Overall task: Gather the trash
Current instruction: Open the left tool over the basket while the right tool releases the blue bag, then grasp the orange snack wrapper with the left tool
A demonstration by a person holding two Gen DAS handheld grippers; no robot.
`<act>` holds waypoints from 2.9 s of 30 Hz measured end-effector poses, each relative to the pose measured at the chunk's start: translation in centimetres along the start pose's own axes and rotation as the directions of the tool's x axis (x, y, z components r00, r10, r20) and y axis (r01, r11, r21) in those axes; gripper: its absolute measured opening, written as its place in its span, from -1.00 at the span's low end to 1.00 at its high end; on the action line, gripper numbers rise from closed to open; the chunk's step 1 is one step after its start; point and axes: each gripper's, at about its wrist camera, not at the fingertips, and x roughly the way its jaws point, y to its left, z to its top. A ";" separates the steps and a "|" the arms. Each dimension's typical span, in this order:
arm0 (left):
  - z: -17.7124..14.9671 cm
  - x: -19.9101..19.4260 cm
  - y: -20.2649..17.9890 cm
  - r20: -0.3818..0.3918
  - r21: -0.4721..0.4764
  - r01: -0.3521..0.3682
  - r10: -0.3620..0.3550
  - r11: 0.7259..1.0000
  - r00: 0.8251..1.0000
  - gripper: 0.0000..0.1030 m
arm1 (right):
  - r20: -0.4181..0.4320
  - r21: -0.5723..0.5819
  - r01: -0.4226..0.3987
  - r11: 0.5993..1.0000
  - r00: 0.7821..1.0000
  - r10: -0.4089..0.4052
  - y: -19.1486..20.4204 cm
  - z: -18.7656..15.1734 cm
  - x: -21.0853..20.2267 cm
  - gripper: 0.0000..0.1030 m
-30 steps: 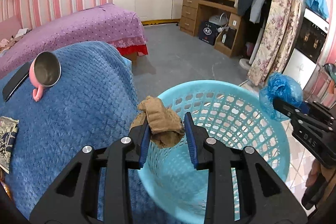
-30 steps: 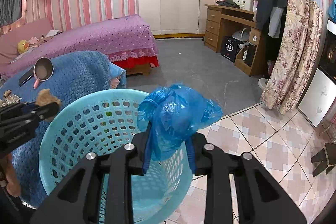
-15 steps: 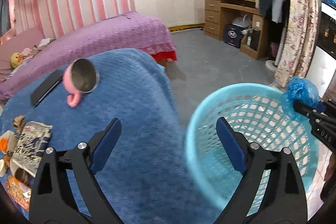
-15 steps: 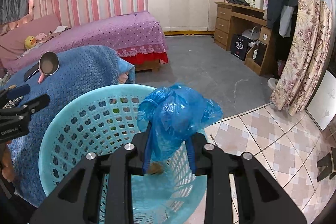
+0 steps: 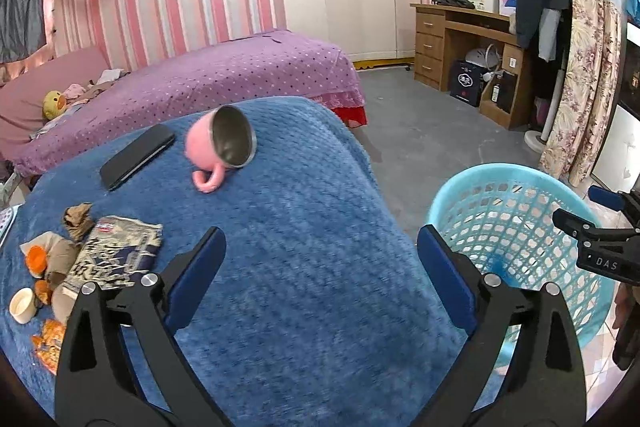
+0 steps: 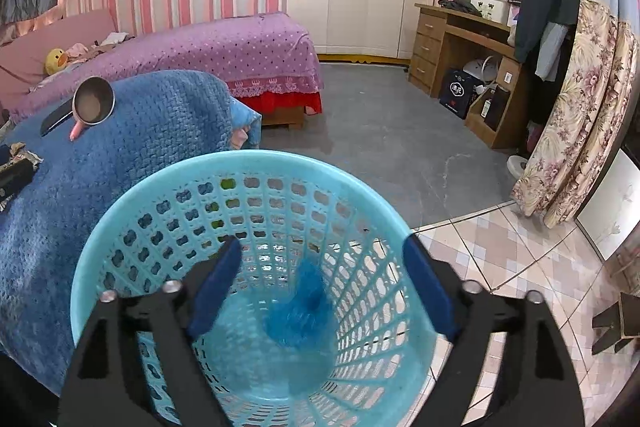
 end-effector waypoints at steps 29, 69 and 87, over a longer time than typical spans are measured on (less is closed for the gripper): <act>-3.0 -3.7 14.8 -0.008 -0.089 -0.116 0.116 0.989 0.993 0.82 | 0.019 -0.031 0.010 0.999 1.000 -0.010 4.6 1.6 -1.8 0.73; -10.8 -5.5 24.8 -0.166 -0.186 0.062 -0.094 0.980 0.982 -0.76 | 0.103 -0.206 -0.111 0.972 0.986 0.135 24.3 2.8 -2.9 0.87; -7.2 -8.8 32.3 -0.016 -0.352 -0.200 0.208 0.914 0.978 -0.76 | 0.095 -0.330 -0.222 0.917 0.959 0.267 34.6 1.8 -3.5 0.87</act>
